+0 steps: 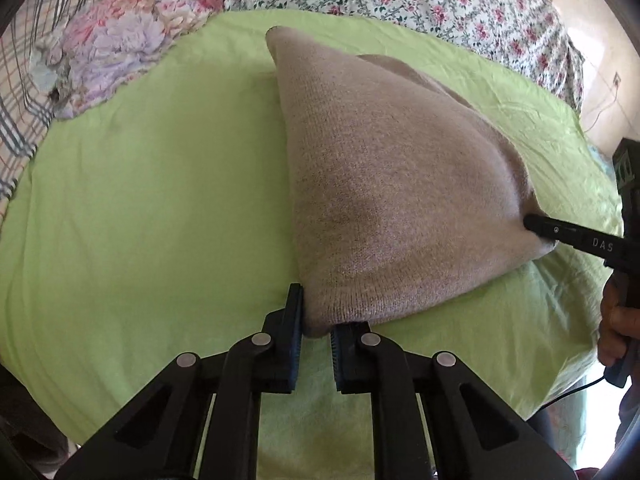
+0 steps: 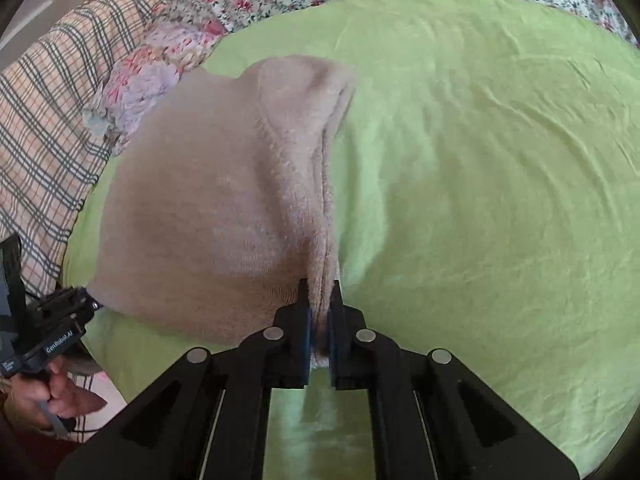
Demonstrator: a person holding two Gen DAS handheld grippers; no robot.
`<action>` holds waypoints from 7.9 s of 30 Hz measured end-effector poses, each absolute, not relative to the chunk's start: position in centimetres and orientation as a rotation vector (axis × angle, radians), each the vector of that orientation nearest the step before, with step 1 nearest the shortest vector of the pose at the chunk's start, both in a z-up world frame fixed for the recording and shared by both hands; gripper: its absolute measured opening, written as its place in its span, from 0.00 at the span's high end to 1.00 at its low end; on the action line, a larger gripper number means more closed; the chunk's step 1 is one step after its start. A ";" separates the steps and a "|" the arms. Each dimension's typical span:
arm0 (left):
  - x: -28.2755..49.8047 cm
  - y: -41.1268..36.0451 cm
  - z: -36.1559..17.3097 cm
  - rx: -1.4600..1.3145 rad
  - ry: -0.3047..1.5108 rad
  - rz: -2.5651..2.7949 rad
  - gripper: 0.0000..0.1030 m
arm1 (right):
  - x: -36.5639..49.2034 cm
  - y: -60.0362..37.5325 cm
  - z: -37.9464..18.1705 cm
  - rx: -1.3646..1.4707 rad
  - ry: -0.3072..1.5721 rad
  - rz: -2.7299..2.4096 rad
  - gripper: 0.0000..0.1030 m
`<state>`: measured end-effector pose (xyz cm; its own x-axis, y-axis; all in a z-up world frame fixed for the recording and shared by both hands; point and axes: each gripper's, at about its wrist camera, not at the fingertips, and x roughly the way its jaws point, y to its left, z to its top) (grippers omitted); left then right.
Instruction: Fold small clothes
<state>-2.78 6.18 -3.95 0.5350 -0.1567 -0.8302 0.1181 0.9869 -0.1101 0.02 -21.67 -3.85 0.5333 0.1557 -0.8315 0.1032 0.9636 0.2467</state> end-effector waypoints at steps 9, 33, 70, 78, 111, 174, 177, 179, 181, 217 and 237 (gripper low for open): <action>-2.7 7.1 -4.1 -0.092 1.023 -0.234 0.89 | -0.4 -22.3 -4.8 0.362 1.022 0.032 0.91; 3.5 5.1 -2.4 -0.288 0.992 -0.629 0.88 | 11.0 -25.7 -1.2 0.547 0.908 0.132 0.93; -0.6 6.6 -2.2 -0.310 1.004 -0.558 0.81 | -0.9 -20.6 -4.3 0.343 1.021 0.094 0.87; 0.6 9.1 0.9 -0.322 0.923 -0.461 0.40 | -1.4 -21.8 -1.9 0.469 0.941 0.122 0.86; 15.6 7.9 -0.6 -0.248 0.971 -0.195 0.38 | 8.4 -23.1 -2.0 0.478 0.960 0.064 0.82; -1.9 3.1 1.4 0.145 0.943 -0.061 0.14 | -3.5 -14.3 1.1 0.062 0.909 0.090 0.17; -1.2 2.9 1.6 0.147 0.944 -0.059 0.14 | -2.7 -14.7 1.2 0.059 0.918 0.094 0.17; -0.8 2.9 1.7 0.139 0.946 -0.069 0.14 | -2.2 -14.8 1.2 0.059 0.927 0.098 0.17; -0.3 2.8 1.9 0.135 0.947 -0.070 0.14 | -1.6 -15.0 1.2 0.052 0.938 0.104 0.17; 5.5 5.5 2.2 -0.021 0.953 -0.065 0.13 | 5.9 -22.6 -2.0 0.542 0.955 0.098 0.18; 5.7 4.7 -2.3 -0.036 1.052 -0.129 0.11 | 6.8 -21.4 -3.2 0.344 1.017 0.018 0.77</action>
